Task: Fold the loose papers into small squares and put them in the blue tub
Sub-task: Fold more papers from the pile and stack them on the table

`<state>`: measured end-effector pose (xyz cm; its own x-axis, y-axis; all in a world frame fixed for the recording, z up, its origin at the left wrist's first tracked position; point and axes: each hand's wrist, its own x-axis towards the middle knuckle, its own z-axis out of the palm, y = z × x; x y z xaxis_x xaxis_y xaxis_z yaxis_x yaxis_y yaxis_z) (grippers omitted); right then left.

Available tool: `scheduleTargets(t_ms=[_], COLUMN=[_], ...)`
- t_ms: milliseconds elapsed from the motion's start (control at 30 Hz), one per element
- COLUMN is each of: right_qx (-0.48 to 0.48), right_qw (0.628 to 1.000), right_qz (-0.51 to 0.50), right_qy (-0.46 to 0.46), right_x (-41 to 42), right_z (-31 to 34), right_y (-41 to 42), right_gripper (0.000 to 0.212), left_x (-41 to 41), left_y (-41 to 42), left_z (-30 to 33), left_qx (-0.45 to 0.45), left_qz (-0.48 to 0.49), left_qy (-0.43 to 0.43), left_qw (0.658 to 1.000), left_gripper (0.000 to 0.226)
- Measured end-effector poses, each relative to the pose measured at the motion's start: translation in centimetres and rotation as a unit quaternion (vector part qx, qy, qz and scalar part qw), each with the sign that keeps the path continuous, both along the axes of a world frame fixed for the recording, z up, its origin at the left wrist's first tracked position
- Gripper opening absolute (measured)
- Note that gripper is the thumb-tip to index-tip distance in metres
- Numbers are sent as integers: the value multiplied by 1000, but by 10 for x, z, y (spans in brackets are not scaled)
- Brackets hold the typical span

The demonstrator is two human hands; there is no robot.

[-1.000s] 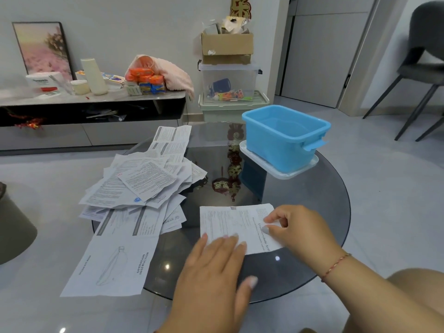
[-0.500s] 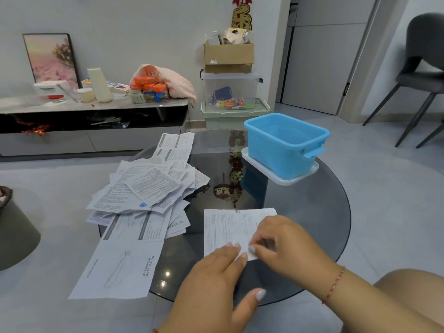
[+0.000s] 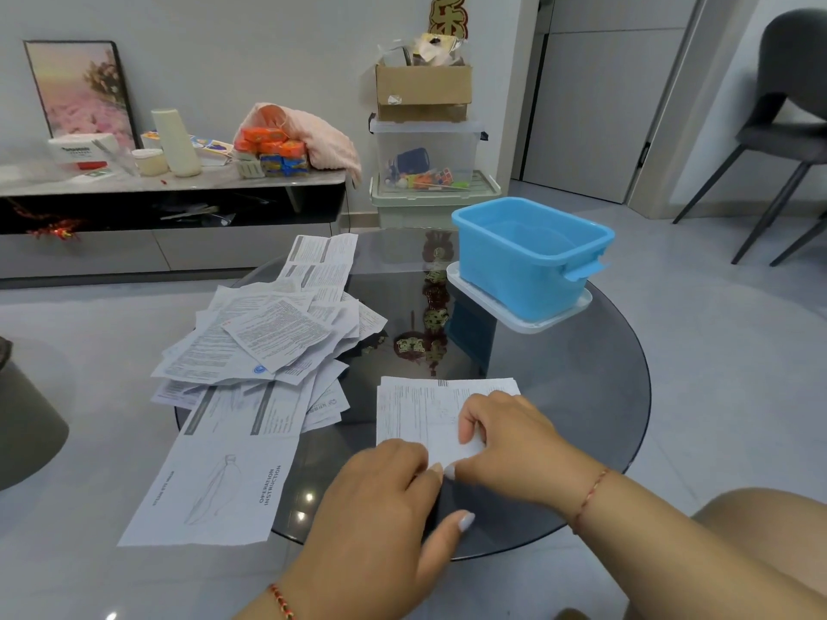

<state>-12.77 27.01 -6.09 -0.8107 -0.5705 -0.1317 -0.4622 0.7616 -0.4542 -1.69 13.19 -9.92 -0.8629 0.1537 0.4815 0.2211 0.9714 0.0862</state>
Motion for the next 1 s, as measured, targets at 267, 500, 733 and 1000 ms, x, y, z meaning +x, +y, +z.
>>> scheduleTargets(t_ms=[267,500,733,1000], right_qx=[19,-1,19,-126], right_qw=[996,992,994,989], right_qz=[-43,-52,-39,-76], right_qy=[-76,-119,-104,-27], right_x=[-6,-17,-20,-28], right_z=[8,11,26,28], right_y=[1,25,52,47], right_gripper=[37,35,27,24], left_x=[2,12,15,13], left_y=[-6,-13,-16,-14], left_z=[3,5,3,1], left_qx=[-33,5,10,7], left_qz=[32,51,105,108], left_qy=[23,18,53,98], left_qw=[999,998,993,989], left_gripper=[39,35,39,31])
